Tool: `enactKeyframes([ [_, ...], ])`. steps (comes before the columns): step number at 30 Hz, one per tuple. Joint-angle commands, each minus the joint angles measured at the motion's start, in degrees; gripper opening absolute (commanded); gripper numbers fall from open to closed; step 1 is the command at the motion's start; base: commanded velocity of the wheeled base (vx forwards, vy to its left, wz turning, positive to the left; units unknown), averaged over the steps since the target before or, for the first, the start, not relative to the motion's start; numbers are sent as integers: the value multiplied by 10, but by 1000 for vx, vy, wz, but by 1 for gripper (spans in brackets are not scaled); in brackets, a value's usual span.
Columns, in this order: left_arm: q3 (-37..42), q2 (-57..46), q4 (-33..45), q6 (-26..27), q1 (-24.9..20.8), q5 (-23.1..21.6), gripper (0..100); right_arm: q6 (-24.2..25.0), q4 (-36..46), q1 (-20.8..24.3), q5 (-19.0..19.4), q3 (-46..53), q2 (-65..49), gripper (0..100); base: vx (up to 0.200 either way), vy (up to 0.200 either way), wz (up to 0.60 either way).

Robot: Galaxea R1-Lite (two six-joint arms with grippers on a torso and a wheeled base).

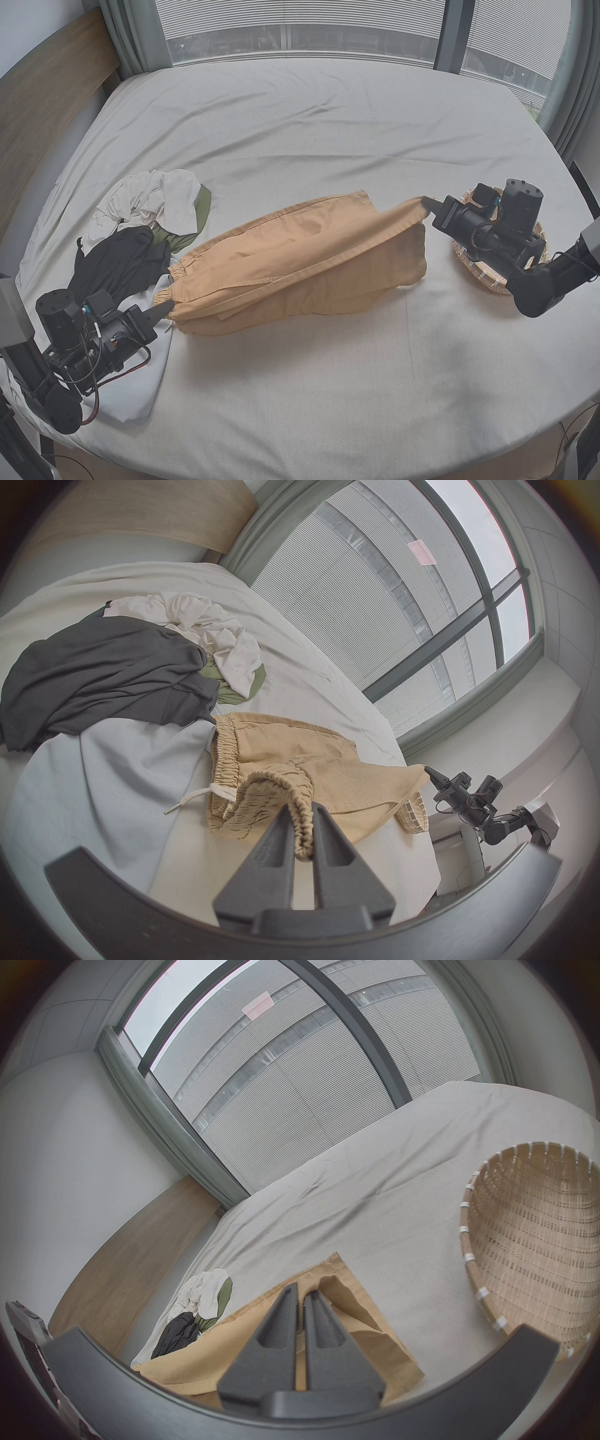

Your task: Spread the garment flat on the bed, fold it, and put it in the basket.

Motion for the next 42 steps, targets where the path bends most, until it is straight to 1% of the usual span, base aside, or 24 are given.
enactKeyframes([
  [1,-13,11,0,-15,1,22,0,0,4,6,1,-51,50,0,0,0,0],
  [2,-13,11,0,-15,1,22,0,0,4,6,1,-51,50,0,0,0,0],
  [3,-19,19,0,-19,1,33,0,0,4,6,1,-67,59,0,0,0,0],
  [15,-58,51,0,-20,1,38,0,-1,3,7,11,-146,109,0,0,0,0],
  [17,-74,65,0,-20,1,38,0,-1,-1,5,12,-167,128,0,0,0,0],
  [20,-93,80,0,-20,1,50,0,-1,-3,4,21,-191,146,0,0,0,0],
  [21,-101,83,0,-23,1,55,100,-1,-3,4,23,-197,151,0,0,0,0],
  [23,-114,91,0,-35,1,66,100,-1,2,5,23,-210,158,0,0,0,0],
  [24,-120,96,0,-41,1,71,100,-2,-2,5,22,-221,166,100,0,0,0],
  [27,-141,102,0,-45,5,74,100,-1,-4,4,17,-250,186,100,0,0,0],
  [29,-147,102,0,-46,8,80,100,-1,-6,4,13,-253,187,100,0,0,0],
  [31,-150,95,0,-49,8,95,100,-1,-16,6,8,-243,181,100,0,0,0],
  [35,-134,75,0,-48,-1,96,100,0,-32,8,6,-186,147,100,0,0,0],
  [36,-134,75,0,-48,-1,96,100,0,-32,8,6,-186,147,100,0,0,0],
  [37,-115,58,0,-48,-16,91,100,-1,-34,15,0,-133,122,100,0,0,0],
  [38,-110,53,0,-48,-21,90,100,0,-33,18,-4,-121,114,100,0,0,0],
  [41,-80,24,0,-47,-59,72,100,-1,-34,30,-38,-14,72,100,0,0,0],
  [42,-74,19,0,-45,-68,67,100,0,-35,33,-42,11,64,100,0,0,0],
])
